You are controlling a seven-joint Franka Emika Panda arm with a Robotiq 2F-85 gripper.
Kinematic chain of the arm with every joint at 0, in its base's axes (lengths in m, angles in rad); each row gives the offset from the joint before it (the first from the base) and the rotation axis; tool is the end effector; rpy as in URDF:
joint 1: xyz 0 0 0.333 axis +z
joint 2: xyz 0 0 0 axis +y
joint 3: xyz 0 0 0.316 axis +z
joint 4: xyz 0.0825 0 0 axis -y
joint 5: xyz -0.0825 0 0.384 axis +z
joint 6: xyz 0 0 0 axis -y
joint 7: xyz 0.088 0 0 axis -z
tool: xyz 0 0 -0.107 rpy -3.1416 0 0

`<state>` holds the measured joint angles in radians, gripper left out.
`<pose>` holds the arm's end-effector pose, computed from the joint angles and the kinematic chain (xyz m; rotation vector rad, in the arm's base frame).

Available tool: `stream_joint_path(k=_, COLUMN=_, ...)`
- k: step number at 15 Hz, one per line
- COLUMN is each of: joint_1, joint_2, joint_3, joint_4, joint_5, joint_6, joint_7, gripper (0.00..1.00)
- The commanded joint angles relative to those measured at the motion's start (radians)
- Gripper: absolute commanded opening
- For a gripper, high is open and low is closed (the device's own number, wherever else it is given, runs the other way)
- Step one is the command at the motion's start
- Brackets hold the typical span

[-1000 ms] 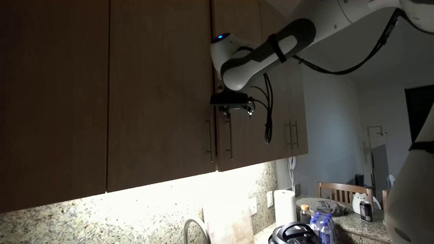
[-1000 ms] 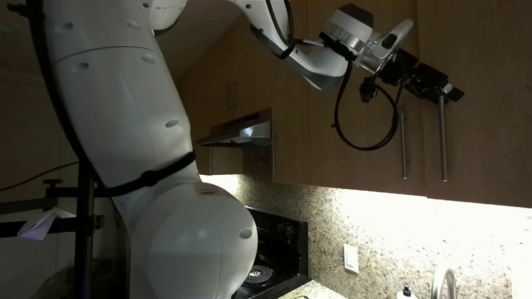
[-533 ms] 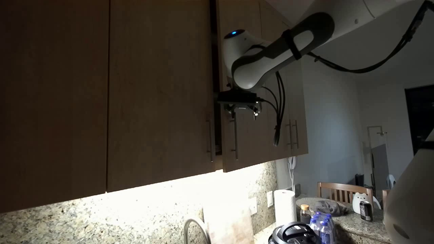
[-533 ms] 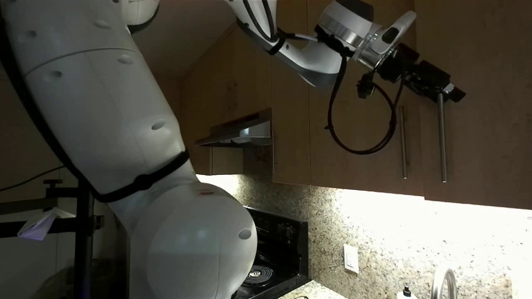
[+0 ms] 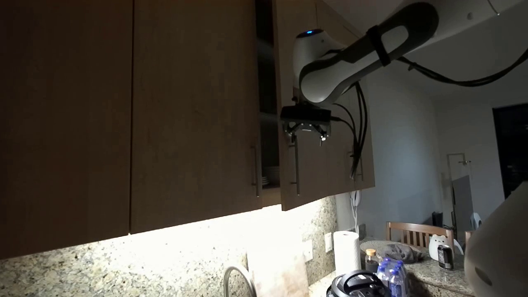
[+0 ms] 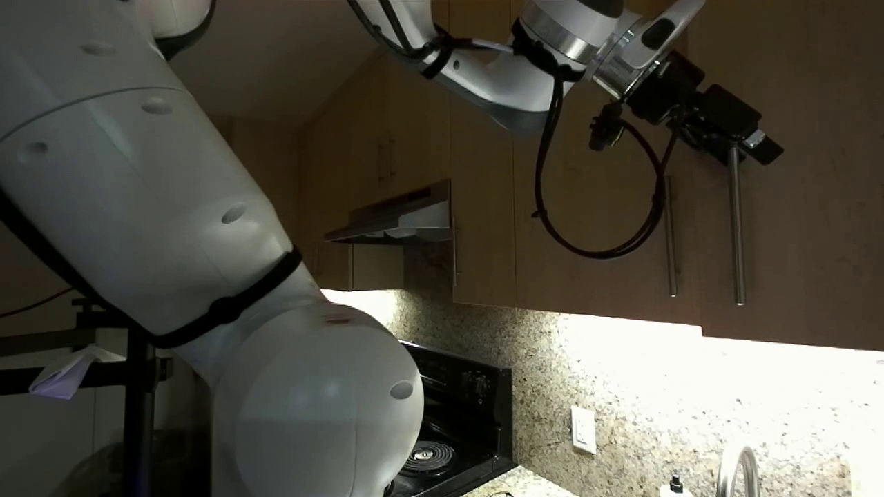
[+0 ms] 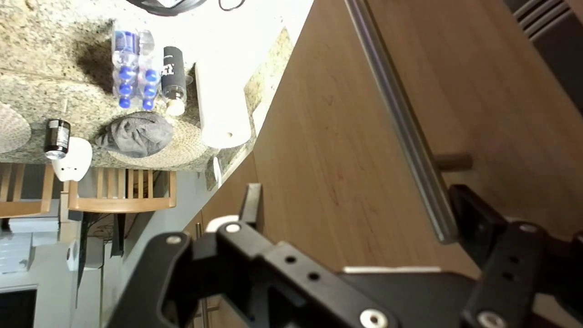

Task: Open the top right cabinet door

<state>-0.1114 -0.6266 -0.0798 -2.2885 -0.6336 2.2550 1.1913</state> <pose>0.3935 -0.1014 0.6486 2.3096 -1.4561 1.1078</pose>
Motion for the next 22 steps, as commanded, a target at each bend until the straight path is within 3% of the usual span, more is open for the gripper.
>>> stream_joint_path(k=1, joint_1=-0.093, joint_2=-0.085, joint_3=-0.039, joint_4=-0.096, joint_5=0.063, joint_6=-0.048, joint_7=-0.146, gripper=1.0)
stream_joint_path(k=9, joint_1=-0.198, joint_2=-0.141, joint_3=-0.04, joint_4=-0.129, joint_5=0.186, joint_6=-0.022, joint_7=-0.35, gripper=1.0)
stream_joint_path(k=22, joint_1=-0.314, joint_2=-0.2, joint_3=-0.047, joint_4=-0.154, joint_5=0.299, joint_6=-0.007, joint_7=-0.534, gripper=1.0)
